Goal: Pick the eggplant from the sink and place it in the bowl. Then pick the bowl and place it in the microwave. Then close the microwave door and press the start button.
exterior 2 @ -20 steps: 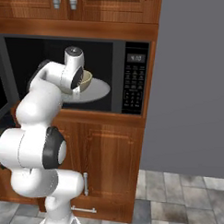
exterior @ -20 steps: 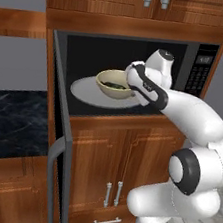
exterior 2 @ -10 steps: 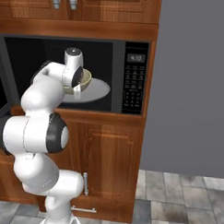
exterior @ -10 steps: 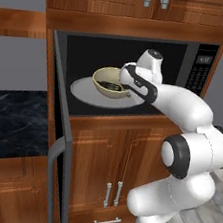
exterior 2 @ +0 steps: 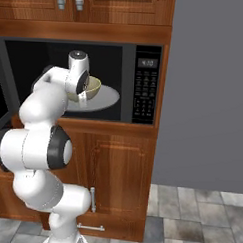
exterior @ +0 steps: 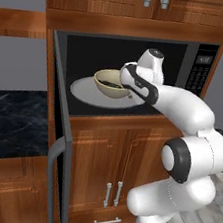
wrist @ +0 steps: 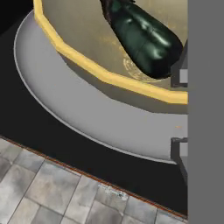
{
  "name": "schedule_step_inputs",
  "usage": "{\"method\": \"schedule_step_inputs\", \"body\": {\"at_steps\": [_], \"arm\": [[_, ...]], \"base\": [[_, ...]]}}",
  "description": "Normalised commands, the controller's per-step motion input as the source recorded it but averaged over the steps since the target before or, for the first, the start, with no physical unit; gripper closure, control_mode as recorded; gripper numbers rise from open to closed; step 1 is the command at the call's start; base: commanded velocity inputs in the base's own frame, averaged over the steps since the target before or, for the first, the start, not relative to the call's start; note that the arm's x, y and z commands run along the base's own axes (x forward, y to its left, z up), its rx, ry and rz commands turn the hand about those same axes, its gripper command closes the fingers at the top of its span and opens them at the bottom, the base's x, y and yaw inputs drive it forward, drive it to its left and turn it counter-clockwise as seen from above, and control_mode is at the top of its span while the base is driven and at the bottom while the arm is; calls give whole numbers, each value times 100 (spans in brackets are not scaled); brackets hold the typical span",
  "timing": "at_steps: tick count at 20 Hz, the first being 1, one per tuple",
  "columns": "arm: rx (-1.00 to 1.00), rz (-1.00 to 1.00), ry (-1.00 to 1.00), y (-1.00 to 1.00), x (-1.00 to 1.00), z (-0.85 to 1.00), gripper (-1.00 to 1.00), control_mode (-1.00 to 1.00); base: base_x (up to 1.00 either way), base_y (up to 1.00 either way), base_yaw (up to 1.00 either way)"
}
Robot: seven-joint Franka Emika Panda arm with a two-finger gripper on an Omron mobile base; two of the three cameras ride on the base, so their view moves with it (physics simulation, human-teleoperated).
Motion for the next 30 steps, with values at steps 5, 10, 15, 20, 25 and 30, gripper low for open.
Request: {"method": "schedule_step_inputs", "body": {"at_steps": [5, 10, 15, 20, 25, 30], "arm": [[0, 0, -3, 0, -78, 16, -100, -100], [0, 0, -8, 0, -100, 23, -100, -100], [3, 3, -10, 0, -100, 25, -100, -100], [9, 16, -10, 3, -100, 38, -100, -100], [9, 14, -2, 12, -99, 71, -100, -100], [7, 14, 0, 19, -98, 94, -100, -100]], "base": [[0, 0, 0], [0, 0, 0], [0, 0, 0], [0, 0, 0], [0, 0, 0], [0, 0, 0]]}}
